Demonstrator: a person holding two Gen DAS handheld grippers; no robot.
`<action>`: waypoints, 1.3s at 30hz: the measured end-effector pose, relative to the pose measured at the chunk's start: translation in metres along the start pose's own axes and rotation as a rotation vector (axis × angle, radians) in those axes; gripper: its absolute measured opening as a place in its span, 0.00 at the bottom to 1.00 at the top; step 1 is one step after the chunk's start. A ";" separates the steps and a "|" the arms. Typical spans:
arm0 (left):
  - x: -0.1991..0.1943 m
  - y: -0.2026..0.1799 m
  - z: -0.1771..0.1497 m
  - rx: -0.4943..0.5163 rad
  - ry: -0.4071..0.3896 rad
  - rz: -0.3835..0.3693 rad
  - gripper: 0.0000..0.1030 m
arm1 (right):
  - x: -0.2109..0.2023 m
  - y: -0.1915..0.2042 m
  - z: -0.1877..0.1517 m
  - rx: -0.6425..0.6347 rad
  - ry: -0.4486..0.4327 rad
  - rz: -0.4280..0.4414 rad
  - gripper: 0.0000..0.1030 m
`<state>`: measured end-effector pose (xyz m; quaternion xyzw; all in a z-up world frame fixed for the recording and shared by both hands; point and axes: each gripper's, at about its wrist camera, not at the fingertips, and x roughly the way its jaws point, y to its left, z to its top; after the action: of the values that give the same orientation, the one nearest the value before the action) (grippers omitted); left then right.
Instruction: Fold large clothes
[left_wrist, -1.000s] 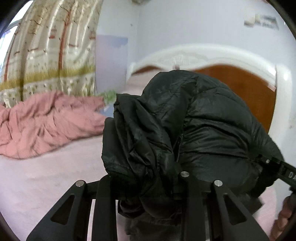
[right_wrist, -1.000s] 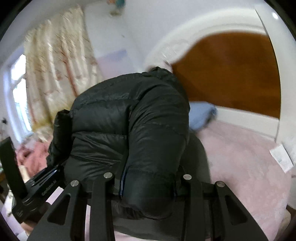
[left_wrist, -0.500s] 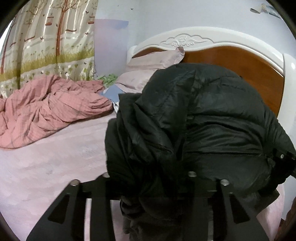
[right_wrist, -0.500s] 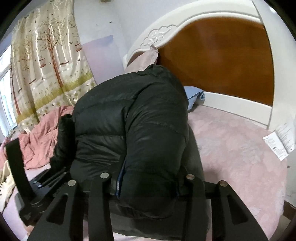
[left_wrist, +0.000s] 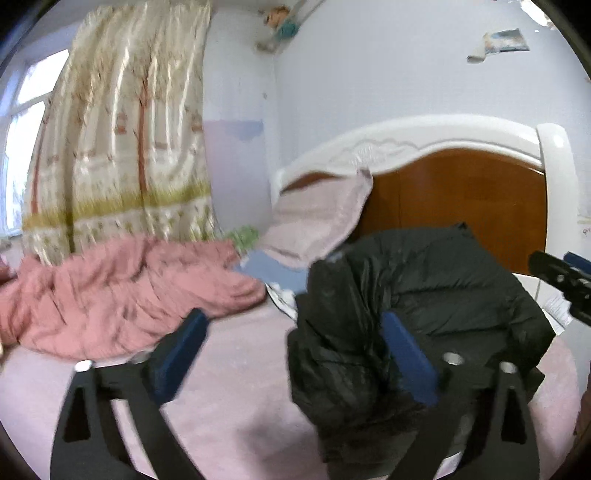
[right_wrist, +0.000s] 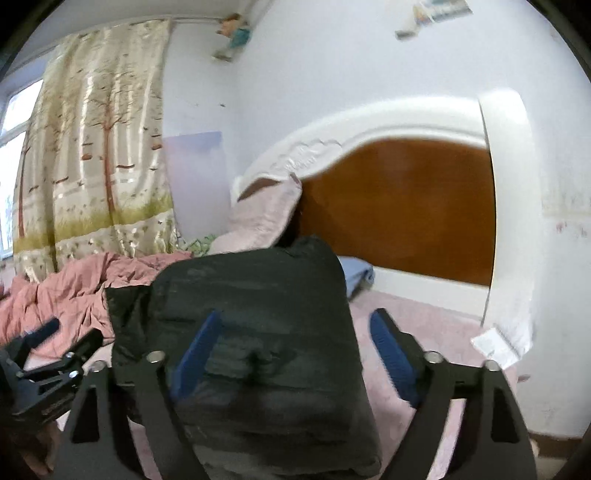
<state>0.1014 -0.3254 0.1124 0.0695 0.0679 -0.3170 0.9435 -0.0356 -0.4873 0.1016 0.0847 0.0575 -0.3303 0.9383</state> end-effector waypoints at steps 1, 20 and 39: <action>-0.008 0.003 0.000 0.003 -0.025 0.006 1.00 | -0.003 0.005 0.002 -0.005 -0.008 0.006 0.88; -0.055 0.059 -0.096 -0.044 -0.001 0.091 1.00 | -0.052 0.047 -0.104 -0.062 -0.071 0.055 1.00; -0.058 0.063 -0.107 -0.058 -0.017 0.102 1.00 | -0.040 0.053 -0.115 -0.081 -0.045 0.037 1.00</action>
<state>0.0845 -0.2230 0.0225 0.0428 0.0653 -0.2671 0.9605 -0.0391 -0.4001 0.0022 0.0403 0.0484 -0.3122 0.9479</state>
